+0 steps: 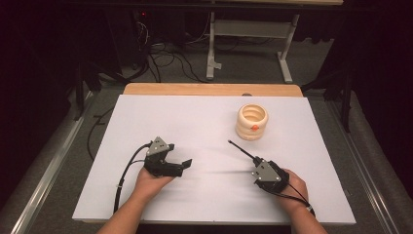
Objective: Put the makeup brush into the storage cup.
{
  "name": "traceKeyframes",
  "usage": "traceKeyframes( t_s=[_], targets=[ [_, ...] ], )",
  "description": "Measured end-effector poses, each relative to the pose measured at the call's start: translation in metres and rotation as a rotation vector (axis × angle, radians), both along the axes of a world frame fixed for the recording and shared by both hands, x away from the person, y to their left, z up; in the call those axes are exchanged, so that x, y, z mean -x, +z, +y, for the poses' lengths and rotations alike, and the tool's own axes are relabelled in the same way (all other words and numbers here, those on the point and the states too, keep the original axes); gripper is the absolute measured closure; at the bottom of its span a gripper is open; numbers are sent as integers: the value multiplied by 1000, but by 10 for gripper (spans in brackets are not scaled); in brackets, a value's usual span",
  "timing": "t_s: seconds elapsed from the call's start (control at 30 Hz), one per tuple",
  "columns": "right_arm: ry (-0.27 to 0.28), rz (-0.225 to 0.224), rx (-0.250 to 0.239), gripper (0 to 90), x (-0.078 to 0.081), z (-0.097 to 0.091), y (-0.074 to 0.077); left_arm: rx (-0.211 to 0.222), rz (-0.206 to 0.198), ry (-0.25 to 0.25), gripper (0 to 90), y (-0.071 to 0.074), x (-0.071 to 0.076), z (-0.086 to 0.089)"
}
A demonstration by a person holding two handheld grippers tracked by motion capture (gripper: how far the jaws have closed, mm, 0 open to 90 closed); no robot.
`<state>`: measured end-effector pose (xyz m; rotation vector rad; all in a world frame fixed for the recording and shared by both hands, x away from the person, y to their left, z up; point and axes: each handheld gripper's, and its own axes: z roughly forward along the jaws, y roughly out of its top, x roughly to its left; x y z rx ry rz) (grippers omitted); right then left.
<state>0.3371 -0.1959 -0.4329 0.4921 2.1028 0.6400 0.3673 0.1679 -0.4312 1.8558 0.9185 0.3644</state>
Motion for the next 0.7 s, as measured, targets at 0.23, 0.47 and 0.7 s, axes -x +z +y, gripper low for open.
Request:
traceKeyframes(
  t_s=[0.23,0.47,0.7],
  targets=[
    [-15,29,-81,851,-2,-3,2,5,1,-2,84,0,0,-1],
    [-26,74,-162,851,-3,-6,3,9,-3,-2,87,0,0,0],
    [-28,105,-222,852,-4,-7,4,15,-5,-3,87,0,0,0]
  ],
)
